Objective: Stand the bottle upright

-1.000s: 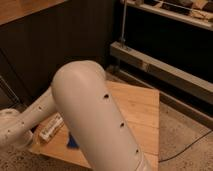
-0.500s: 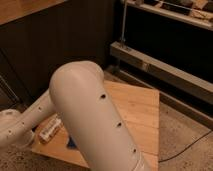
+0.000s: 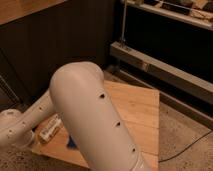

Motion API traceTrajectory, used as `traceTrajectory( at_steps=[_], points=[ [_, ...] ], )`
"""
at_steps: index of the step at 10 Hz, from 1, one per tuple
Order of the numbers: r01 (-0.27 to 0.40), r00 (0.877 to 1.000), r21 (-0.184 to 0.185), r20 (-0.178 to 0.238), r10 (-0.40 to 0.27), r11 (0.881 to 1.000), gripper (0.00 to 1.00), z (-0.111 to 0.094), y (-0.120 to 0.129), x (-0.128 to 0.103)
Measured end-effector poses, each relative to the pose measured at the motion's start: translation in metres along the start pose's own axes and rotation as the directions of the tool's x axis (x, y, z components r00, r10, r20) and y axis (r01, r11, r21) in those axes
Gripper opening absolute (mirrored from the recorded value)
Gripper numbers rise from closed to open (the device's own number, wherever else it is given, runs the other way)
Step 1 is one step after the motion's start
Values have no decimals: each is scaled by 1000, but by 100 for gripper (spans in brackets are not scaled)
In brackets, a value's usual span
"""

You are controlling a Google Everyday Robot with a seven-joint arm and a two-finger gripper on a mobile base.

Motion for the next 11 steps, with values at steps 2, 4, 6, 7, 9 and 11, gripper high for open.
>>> traceTrajectory(
  at_steps=[2, 4, 6, 7, 9, 11],
  points=[
    [-3, 1000, -3, 2, 3, 1000, 65, 3, 0, 1],
    [-17, 1000, -8, -2, 17, 1000, 65, 5, 2, 3],
    [-24, 1000, -12, -7, 24, 1000, 65, 6, 3, 5],
    [-28, 1000, -17, -11, 27, 999, 65, 8, 5, 7],
    [-29, 1000, -19, -12, 29, 999, 62, 10, 6, 7],
    [-27, 1000, -20, -11, 27, 999, 49, 11, 5, 6]
  ],
)
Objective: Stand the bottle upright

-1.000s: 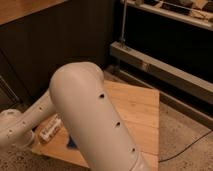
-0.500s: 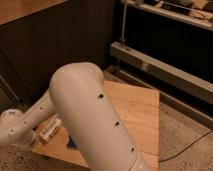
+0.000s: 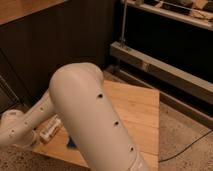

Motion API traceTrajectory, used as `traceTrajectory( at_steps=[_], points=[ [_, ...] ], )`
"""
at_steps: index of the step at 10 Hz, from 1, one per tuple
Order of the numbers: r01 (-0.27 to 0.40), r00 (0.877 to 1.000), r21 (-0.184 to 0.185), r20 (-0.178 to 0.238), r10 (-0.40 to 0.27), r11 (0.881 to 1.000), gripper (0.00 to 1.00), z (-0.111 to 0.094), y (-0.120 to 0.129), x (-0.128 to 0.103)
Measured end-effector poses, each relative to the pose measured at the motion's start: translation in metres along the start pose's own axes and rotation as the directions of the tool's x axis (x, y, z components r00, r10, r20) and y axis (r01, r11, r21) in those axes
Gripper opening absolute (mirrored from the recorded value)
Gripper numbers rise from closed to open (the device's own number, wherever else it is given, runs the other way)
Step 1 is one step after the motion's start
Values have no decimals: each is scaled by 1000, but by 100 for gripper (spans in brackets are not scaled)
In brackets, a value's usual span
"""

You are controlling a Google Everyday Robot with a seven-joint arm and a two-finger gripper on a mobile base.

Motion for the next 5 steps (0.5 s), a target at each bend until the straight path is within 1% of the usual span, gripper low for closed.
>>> traceTrajectory(
  at_steps=[5],
  points=[
    [14, 1000, 4, 9, -14, 1000, 48, 1, -4, -5]
  ],
)
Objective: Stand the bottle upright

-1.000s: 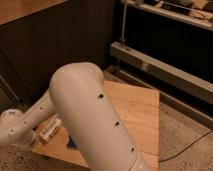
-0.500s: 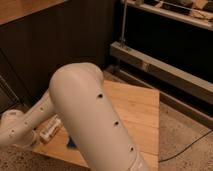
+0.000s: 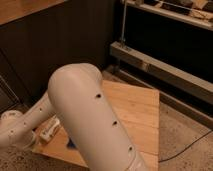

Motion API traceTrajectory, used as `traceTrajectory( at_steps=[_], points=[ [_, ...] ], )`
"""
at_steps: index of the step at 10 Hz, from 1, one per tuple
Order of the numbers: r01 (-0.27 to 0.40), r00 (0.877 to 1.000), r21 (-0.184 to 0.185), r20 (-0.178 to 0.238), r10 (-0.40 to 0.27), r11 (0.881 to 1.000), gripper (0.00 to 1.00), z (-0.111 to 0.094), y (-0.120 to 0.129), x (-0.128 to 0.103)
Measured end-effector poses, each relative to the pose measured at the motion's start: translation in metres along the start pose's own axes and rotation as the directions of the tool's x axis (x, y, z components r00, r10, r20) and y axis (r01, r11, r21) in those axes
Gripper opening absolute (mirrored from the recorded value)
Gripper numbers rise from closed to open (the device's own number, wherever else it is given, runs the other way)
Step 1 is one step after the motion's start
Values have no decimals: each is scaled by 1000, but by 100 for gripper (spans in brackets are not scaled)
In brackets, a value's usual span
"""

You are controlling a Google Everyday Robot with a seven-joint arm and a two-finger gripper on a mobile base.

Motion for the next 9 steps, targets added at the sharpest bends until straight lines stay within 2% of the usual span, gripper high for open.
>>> traceTrajectory(
  at_steps=[9],
  points=[
    [5, 1000, -11, 11, -5, 1000, 48, 4, 2, 2]
  ],
)
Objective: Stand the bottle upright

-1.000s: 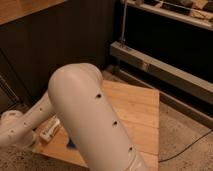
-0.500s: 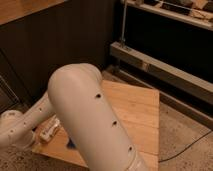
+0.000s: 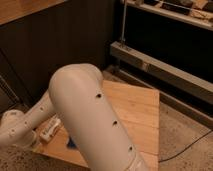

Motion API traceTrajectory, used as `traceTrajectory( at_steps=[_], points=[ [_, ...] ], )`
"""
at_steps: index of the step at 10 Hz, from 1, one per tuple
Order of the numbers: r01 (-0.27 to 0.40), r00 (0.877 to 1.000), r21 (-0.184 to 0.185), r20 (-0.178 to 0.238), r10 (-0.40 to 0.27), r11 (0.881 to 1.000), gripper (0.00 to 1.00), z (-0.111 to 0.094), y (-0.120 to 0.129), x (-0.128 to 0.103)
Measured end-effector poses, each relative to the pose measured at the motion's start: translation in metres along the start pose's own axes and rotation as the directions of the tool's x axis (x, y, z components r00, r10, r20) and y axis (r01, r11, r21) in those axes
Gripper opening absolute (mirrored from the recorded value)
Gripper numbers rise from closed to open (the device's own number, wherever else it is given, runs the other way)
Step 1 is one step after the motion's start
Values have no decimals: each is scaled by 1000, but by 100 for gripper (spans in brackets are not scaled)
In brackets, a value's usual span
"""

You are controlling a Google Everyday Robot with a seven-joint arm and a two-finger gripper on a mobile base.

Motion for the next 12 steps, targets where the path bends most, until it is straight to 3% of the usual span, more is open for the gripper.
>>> traceTrajectory(
  at_steps=[12],
  points=[
    [-1, 1000, 2, 5, 1, 1000, 48, -2, -3, 4]
  ],
)
